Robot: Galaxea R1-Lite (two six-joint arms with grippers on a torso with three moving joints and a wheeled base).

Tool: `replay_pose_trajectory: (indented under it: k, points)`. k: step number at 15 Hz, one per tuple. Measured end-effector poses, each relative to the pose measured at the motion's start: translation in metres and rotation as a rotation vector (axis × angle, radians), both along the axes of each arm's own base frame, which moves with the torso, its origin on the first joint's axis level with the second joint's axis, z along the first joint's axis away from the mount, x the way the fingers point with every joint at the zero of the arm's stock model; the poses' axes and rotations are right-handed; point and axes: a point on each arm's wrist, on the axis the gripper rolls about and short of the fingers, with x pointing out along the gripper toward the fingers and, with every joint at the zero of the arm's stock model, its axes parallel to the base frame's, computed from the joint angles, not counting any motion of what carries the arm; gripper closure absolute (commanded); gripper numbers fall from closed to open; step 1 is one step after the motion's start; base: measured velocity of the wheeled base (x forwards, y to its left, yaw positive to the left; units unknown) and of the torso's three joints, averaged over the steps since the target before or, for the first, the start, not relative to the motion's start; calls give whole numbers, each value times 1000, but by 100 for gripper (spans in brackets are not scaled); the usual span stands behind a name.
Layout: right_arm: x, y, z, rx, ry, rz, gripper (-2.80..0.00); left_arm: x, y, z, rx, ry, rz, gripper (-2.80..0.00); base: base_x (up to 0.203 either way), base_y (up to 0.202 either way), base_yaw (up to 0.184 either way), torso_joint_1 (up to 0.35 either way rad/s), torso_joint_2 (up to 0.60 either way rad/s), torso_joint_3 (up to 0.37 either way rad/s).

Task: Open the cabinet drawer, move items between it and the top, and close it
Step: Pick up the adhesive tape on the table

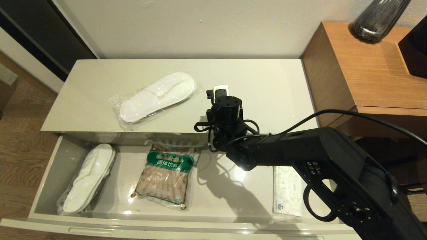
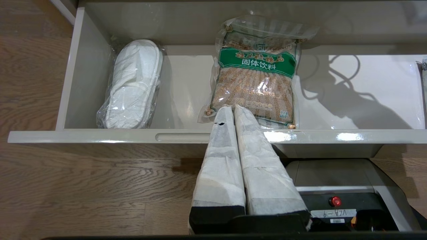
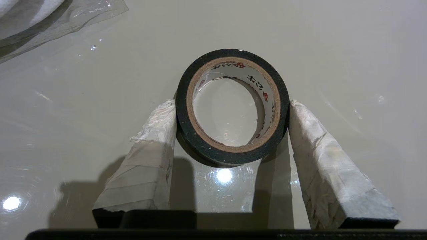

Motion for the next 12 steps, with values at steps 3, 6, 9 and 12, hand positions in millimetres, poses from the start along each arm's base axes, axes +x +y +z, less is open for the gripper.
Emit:
replay_pose_trajectory:
  k: [3,6,9,12]
  points:
    - [0,0,-2,-3,3,1,0,0,0,0,-1,0,0,0,0,0,0,0,0,0]
    - [-3,-3,10,10,-6,-21,0,0,0,0,-7,-1,1,0,0,0,0,0,0,0]
    - [-10,-16,40,38,-29,-70,0,0,0,0,-9,-1,1,0,0,0,0,0,0,0]
    - [-24,-38,52,12,4,-103,0,0,0,0,-10,-2,1,0,0,0,0,0,0,0]
